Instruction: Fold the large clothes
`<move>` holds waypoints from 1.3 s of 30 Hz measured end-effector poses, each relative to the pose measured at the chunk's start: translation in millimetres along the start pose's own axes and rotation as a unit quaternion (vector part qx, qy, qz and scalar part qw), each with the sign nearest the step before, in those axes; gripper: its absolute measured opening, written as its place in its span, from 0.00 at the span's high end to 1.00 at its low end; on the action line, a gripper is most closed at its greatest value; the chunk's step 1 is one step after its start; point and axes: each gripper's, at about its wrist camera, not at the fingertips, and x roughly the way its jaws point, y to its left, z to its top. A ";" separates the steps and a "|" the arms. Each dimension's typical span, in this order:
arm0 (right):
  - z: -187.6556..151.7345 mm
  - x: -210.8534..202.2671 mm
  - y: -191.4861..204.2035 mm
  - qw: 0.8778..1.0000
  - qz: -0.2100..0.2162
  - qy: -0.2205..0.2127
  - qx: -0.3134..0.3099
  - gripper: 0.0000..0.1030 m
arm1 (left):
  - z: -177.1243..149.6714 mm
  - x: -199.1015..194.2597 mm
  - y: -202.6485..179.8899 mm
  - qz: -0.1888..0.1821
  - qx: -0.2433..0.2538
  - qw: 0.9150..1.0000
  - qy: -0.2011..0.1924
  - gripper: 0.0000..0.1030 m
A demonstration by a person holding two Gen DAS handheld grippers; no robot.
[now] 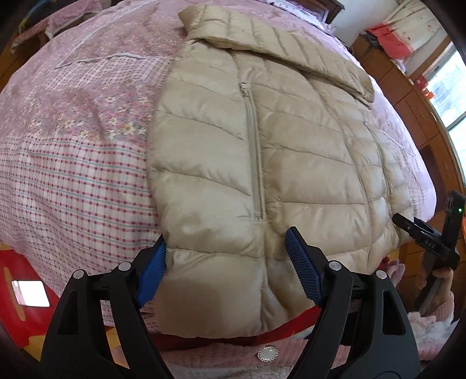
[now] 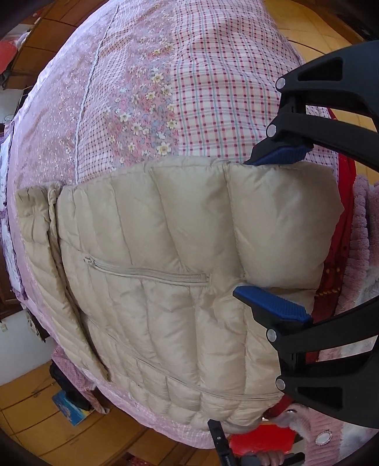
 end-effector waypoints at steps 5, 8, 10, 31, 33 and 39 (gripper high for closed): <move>0.0 0.0 2.6 1.000 0.012 -0.006 -0.010 0.31 | 1.3 10.4 -6.9 0.029 0.008 1.000 0.007 0.24; -0.6 0.9 -2.6 1.000 0.012 -0.006 -0.003 0.42 | -2.4 27.5 -7.0 0.041 -0.014 0.999 0.022 0.22; -1.4 -0.5 -4.9 1.000 0.017 -0.012 0.001 0.50 | -2.5 31.4 -8.3 0.030 -0.028 0.999 0.026 0.24; 19.7 -102.7 9.1 0.985 0.108 -0.134 0.011 0.86 | 13.8 -77.3 -37.3 -0.057 0.026 0.997 -0.055 0.86; 23.9 -112.4 10.3 0.983 0.112 -0.147 0.010 0.86 | 17.9 -93.5 -40.7 -0.062 0.031 0.995 -0.071 0.87; 52.0 -121.5 9.7 0.978 0.116 -0.176 0.008 0.86 | 44.5 -122.7 -31.1 -0.058 0.030 0.992 -0.111 0.87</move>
